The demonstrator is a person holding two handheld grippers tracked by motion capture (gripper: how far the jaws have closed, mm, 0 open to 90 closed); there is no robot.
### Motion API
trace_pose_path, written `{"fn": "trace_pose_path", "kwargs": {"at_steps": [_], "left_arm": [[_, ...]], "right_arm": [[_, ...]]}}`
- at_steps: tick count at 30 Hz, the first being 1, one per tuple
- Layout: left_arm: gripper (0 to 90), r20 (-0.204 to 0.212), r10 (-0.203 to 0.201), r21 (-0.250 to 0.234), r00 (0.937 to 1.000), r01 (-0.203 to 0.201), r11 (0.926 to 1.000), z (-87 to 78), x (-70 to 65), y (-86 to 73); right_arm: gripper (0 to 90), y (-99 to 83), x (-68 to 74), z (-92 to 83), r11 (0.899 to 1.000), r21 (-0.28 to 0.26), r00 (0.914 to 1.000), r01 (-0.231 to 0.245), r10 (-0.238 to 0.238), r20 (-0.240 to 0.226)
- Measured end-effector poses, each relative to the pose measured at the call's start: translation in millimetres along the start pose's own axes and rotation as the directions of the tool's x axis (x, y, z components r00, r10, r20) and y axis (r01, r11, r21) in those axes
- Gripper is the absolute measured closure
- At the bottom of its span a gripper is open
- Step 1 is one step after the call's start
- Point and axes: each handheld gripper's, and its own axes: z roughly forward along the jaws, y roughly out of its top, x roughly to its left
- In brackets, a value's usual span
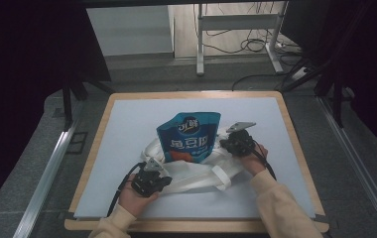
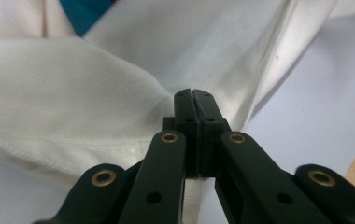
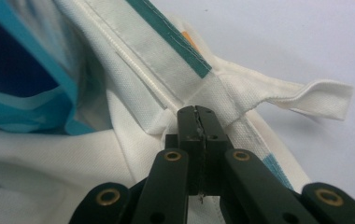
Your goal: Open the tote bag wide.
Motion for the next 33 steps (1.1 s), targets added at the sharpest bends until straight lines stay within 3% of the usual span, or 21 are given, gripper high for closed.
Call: {"fn": "trace_pose_path", "kwargs": {"at_steps": [12, 16, 21, 24, 28, 29, 30, 33], "left_arm": [[89.4, 0.013, -0.005, 0.009, 0.9999, 0.005, 0.9999, 4.6, 0.4, -2.0], [88.4, 0.005, -0.006, -0.027, 1.0, 0.007, 0.9996, 0.2, -1.6, 0.6], [87.3, -0.001, -0.006, -0.138, 1.0, 0.006, 0.9905, -21.8, -3.6, 6.7], [87.5, -0.015, -0.002, -0.167, 0.9999, -0.001, 0.9859, -31.8, -3.2, 7.2], [88.0, -0.049, -0.007, -0.209, 0.9988, -0.003, 0.9778, -50.4, 1.4, 3.6], [88.0, -0.056, -0.013, -0.219, 0.9983, 0.0, 0.9757, -54.7, 3.6, 1.7], [88.8, -0.068, -0.03, -0.242, 0.9972, 0.013, 0.9703, -62.8, 9.6, -3.2], [89.3, -0.078, -0.071, -0.258, 0.9945, 0.049, 0.965, -72.1, 23.0, -11.6]], "right_arm": [[89.2, -2.3, -2.9, 6.2, 1.0, -0.002, 0.9996, -0.03, 0.03, 0.0], [89.2, -2.7, -2.0, 0.7, 1.0, -0.023, 0.9998, -0.022, 0.022, -0.002], [89.1, -1.4, 2.7, -19.9, 0.996, -0.092, 0.9998, -0.018, 0.019, 0.008], [89.2, -5.6, 6.2, -34.6, 0.992, -0.13, 0.9993, -0.005, 0.01, 0.036], [89.1, -16.1, 6.8, -54.1, 0.984, -0.18, 0.9996, -0.015, 0.019, 0.021], [89.1, -16.1, 6.8, -54.1, 0.984, -0.18, 0.9996, -0.015, 0.019, 0.021], [89.1, -22.3, 7.3, -66.4, 0.98, -0.2, 0.9998, -0.007, 0.01, 0.017], [89.1, -31.2, 7.5, -81.6, 0.975, -0.223, 0.9999, -0.004, 0.006, 0.009]]}}
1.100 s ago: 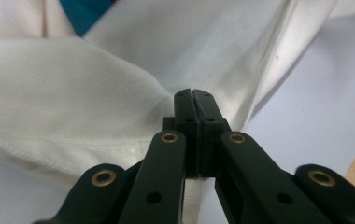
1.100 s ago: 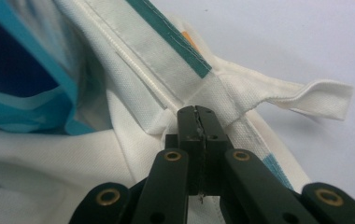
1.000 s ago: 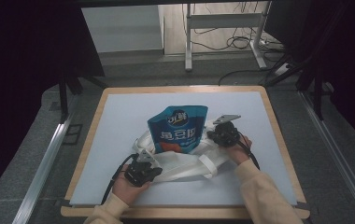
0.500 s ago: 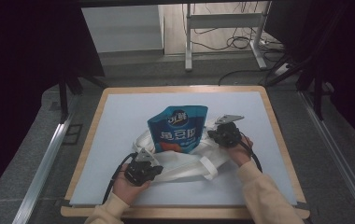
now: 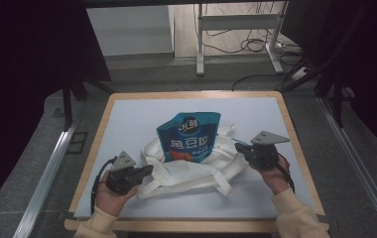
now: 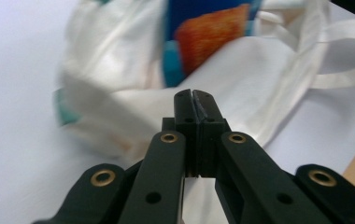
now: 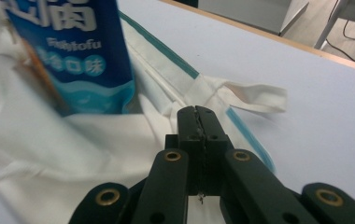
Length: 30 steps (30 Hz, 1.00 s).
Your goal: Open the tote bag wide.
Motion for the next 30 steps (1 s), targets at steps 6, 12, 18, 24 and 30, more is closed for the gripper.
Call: {"fn": "trace_pose_path", "kwargs": {"at_steps": [6, 12, 18, 24, 30], "left_arm": [[89.1, -0.054, -0.081, 0.005, 0.9953, 0.081, 0.9967, -9.4, 28.5, -15.4], [67.3, -0.127, -0.119, 0.014, 0.9848, 0.122, 0.9925, -5.3, 47.4, -30.6], [54.2, -0.161, -0.149, 0.065, 0.9756, 0.161, 0.9848, 7.4, 60.8, -41.5], [52.8, -0.162, -0.135, 0.073, 0.9776, 0.148, 0.9863, 10.3, 59.2, -41.8], [47.4, -0.164, -0.126, 0.085, 0.9783, 0.142, 0.9862, 13.2, 59.4, -42.2]], "right_arm": [[88.0, -24.6, -3.4, -30.1, 0.999, -0.032, 0.9995, -0.03, 0.03, -0.007], [70.0, -51.2, -14.9, -42.8, 0.997, -0.018, 0.9968, -0.073, 0.073, 0.03], [52.8, -62.3, -19.5, -34.8, 0.998, 0.014, 0.9921, -0.069, 0.067, 0.106], [48.6, -69.5, -25.2, -32.2, 0.995, 0.042, 0.9891, -0.096, 0.09, 0.116], [46.0, -72.9, -27.5, -31.2, 0.993, 0.053, 0.9873, -0.106, 0.099, 0.125]]}}
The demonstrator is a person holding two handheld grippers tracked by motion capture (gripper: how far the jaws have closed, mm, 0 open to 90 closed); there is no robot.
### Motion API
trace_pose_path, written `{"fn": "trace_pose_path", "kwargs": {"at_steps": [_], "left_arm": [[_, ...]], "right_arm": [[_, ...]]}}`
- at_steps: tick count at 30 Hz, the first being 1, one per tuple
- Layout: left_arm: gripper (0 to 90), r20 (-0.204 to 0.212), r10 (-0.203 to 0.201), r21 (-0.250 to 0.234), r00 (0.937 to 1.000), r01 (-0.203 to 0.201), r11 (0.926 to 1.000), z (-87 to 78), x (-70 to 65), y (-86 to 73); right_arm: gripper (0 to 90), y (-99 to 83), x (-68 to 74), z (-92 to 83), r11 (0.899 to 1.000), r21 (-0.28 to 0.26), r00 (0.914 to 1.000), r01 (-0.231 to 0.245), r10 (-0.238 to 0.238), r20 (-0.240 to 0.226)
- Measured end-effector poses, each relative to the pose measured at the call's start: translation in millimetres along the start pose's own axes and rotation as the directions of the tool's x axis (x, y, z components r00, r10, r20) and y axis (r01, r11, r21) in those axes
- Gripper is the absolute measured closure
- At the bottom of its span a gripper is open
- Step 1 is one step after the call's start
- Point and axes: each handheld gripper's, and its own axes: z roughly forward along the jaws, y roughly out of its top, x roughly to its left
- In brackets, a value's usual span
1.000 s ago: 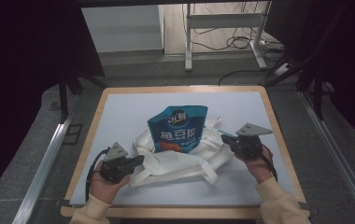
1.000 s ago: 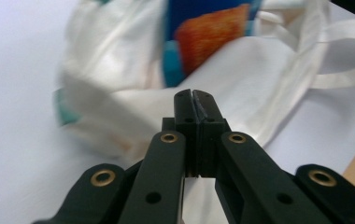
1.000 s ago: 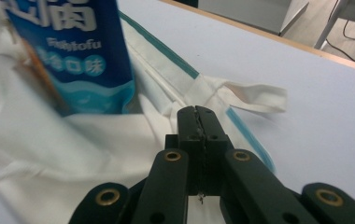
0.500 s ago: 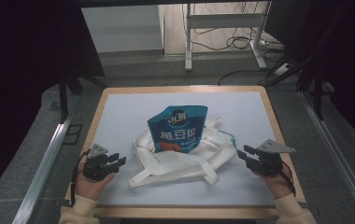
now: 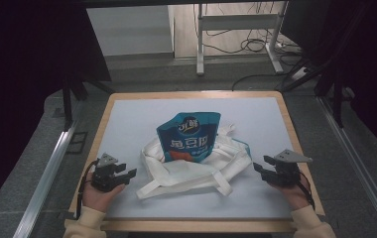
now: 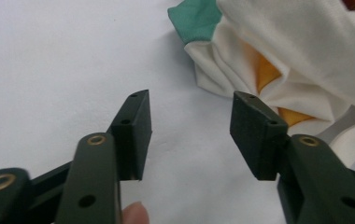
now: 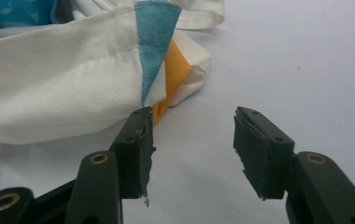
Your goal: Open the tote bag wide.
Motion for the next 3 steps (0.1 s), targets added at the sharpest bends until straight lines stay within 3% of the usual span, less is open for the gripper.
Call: {"fn": "trace_pose_path", "kwargs": {"at_steps": [3], "left_arm": [[44.8, -0.012, 0.004, 0.007, 0.9999, -0.004, 1.0, 2.9, 1.7, -1.0]], "right_arm": [[44.6, -0.5, -0.7, 0.9, 1.0, 0.006, 1.0, -0.001, 0.001, 0.006]]}}
